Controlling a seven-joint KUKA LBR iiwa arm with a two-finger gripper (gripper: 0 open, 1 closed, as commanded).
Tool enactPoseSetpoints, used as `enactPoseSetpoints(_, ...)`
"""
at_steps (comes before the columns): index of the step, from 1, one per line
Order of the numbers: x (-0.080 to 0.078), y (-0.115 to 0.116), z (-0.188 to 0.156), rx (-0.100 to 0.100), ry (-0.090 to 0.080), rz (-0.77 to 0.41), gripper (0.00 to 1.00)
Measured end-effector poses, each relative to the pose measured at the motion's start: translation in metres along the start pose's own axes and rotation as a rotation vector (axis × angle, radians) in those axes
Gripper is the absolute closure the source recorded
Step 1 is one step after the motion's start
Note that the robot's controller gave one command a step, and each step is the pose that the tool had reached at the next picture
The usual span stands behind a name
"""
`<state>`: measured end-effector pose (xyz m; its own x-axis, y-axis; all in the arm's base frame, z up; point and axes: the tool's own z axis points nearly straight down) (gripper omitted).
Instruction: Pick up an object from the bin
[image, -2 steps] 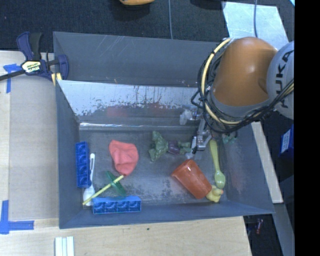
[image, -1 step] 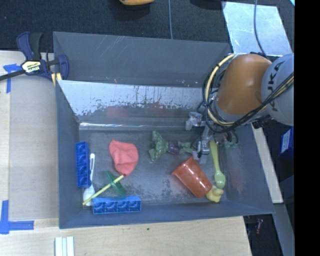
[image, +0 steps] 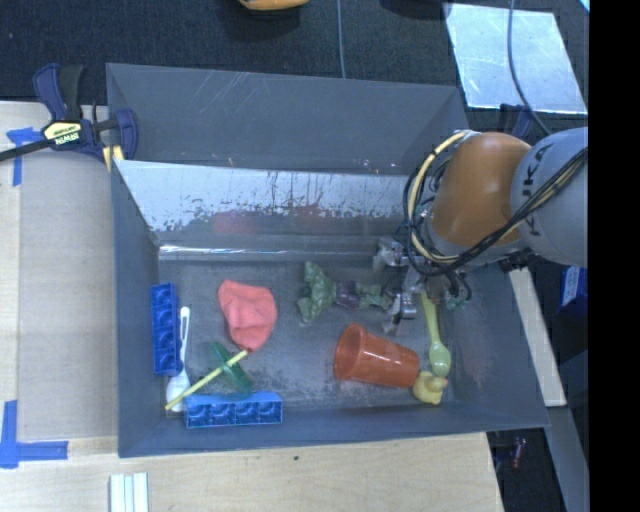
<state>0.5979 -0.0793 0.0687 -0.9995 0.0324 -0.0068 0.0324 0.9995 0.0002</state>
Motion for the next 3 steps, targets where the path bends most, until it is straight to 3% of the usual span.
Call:
enactPoseSetpoints(1,-0.026,-0.025,-0.002,0.003,-0.007,-0.283,0.00)
enactPoseSetpoints(2,-0.031,-0.049,-0.001,-0.002,-0.003,-0.202,0.00)
enactPoseSetpoints(3,-0.030,-0.034,-0.003,0.003,-0.014,-0.332,1.00)
